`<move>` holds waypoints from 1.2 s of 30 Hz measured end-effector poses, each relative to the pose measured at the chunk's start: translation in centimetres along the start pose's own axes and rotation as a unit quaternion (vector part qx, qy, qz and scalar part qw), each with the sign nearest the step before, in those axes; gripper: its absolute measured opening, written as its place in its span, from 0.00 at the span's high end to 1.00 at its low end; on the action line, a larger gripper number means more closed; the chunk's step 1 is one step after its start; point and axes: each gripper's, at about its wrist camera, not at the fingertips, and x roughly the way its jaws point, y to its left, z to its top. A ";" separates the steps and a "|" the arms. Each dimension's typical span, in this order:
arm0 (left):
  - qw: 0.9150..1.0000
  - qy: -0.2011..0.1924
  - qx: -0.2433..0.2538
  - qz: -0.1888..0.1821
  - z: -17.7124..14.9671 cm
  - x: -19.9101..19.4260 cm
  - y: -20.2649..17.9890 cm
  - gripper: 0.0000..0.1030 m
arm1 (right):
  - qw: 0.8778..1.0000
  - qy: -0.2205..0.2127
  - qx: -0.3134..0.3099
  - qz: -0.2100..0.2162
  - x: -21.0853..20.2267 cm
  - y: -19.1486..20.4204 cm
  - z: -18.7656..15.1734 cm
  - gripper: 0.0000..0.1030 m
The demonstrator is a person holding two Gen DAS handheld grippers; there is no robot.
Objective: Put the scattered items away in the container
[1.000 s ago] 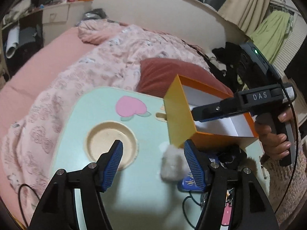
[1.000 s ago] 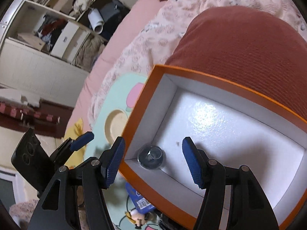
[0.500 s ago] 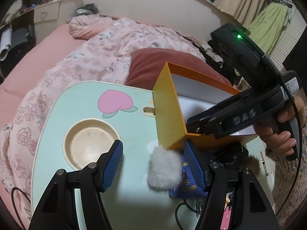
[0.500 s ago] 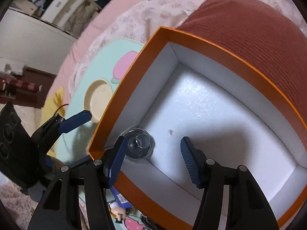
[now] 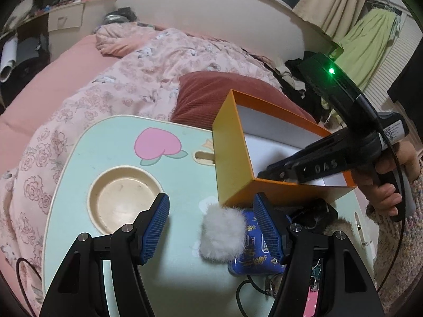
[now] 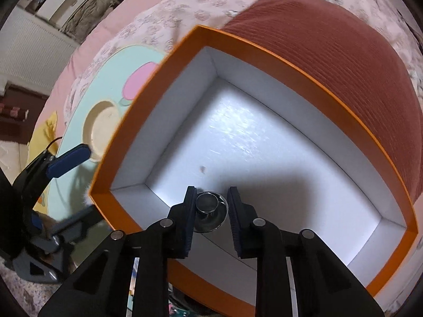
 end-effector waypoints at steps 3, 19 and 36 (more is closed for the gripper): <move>1.000 0.000 0.002 -0.004 -0.1 0.0 -0.2 0.37 | 0.999 -0.013 0.030 -0.013 -0.6 -2.1 -0.2 0.76; 1.000 -0.025 -0.005 -0.018 -1.7 -2.9 0.3 0.36 | 0.961 -0.236 0.075 0.123 -8.3 -0.5 -9.0 0.76; 0.999 -0.018 0.016 -0.037 -5.0 -4.6 -2.4 0.36 | 0.914 -0.378 0.128 0.073 -9.1 0.7 -19.4 0.42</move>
